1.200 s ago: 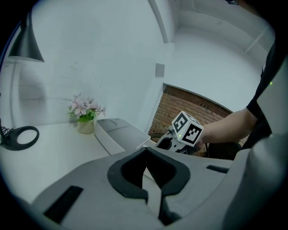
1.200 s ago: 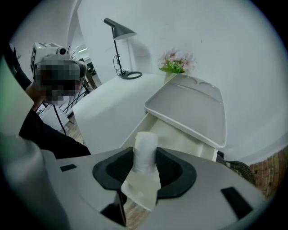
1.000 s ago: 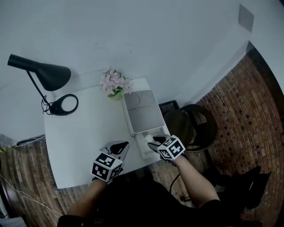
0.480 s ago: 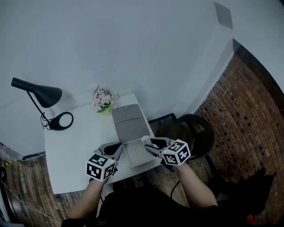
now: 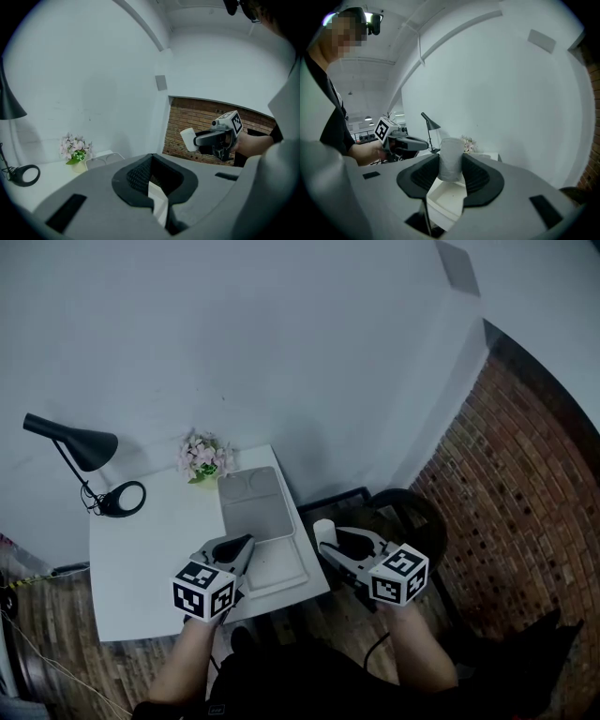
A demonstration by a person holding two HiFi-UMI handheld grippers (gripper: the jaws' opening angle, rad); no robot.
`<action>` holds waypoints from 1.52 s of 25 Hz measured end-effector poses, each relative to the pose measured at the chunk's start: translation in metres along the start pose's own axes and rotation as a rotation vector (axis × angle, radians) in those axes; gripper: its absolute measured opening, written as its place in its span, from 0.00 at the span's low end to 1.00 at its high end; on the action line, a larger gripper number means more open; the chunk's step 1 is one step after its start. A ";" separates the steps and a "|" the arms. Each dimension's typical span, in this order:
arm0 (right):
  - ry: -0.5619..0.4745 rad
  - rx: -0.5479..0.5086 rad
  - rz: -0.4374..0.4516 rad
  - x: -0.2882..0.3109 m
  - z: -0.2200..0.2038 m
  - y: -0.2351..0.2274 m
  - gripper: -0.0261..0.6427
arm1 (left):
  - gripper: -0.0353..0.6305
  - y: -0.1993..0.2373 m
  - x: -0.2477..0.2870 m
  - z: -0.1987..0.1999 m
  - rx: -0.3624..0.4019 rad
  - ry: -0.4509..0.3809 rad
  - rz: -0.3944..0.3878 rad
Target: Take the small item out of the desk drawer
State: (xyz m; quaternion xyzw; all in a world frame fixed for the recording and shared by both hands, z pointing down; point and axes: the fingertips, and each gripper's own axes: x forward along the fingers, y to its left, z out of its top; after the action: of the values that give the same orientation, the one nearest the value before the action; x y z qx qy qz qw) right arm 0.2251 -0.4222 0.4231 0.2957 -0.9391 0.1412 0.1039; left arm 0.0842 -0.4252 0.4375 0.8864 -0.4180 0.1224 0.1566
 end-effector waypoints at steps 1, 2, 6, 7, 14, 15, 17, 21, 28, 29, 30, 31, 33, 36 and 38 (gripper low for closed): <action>-0.018 -0.007 -0.004 -0.007 0.006 -0.002 0.27 | 0.06 -0.003 0.002 0.004 0.006 -0.004 -0.003; -0.033 -0.019 -0.009 -0.014 0.012 -0.003 0.27 | 0.06 -0.006 0.004 0.008 0.013 -0.007 -0.007; -0.091 -0.059 -0.031 -0.039 0.031 -0.003 0.27 | 0.06 -0.017 0.006 0.024 0.038 -0.021 -0.025; -0.105 -0.067 -0.038 -0.044 0.035 -0.003 0.27 | 0.06 -0.017 0.006 0.028 0.045 -0.025 -0.029; -0.202 -0.067 -0.084 -0.074 0.058 -0.002 0.27 | 0.06 -0.011 -0.004 0.056 0.094 -0.063 -0.044; -0.229 -0.049 -0.080 -0.078 0.063 -0.001 0.27 | 0.06 -0.010 -0.007 0.060 0.098 -0.071 -0.043; -0.273 -0.030 -0.080 -0.086 0.072 0.003 0.27 | 0.06 -0.006 -0.014 0.066 0.102 -0.087 -0.037; -0.322 -0.027 -0.102 -0.095 0.079 0.010 0.27 | 0.06 0.008 -0.031 0.070 0.099 -0.104 -0.010; -0.366 0.013 -0.107 -0.091 0.073 0.021 0.27 | 0.06 0.016 -0.047 0.051 0.066 -0.094 0.020; -0.358 0.010 -0.103 -0.088 0.072 0.022 0.27 | 0.06 0.016 -0.048 0.049 0.064 -0.093 0.020; -0.351 0.004 -0.102 -0.086 0.071 0.023 0.27 | 0.06 0.015 -0.049 0.048 0.064 -0.093 0.020; -0.349 -0.002 -0.103 -0.083 0.072 0.024 0.27 | 0.06 0.015 -0.050 0.047 0.064 -0.093 0.020; -0.353 -0.006 -0.104 -0.079 0.073 0.027 0.27 | 0.06 0.018 -0.053 0.045 0.062 -0.092 0.022; -0.352 -0.009 -0.101 -0.077 0.072 0.032 0.27 | 0.06 0.019 -0.055 0.044 0.058 -0.097 0.026; -0.350 -0.011 -0.098 -0.078 0.070 0.034 0.27 | 0.06 0.018 -0.056 0.045 0.057 -0.101 0.026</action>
State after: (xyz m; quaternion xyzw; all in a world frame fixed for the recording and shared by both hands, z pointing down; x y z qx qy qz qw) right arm 0.2601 -0.3771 0.3288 0.3605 -0.9281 0.0774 -0.0527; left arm 0.0394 -0.4137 0.3800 0.8902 -0.4330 0.0915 0.1082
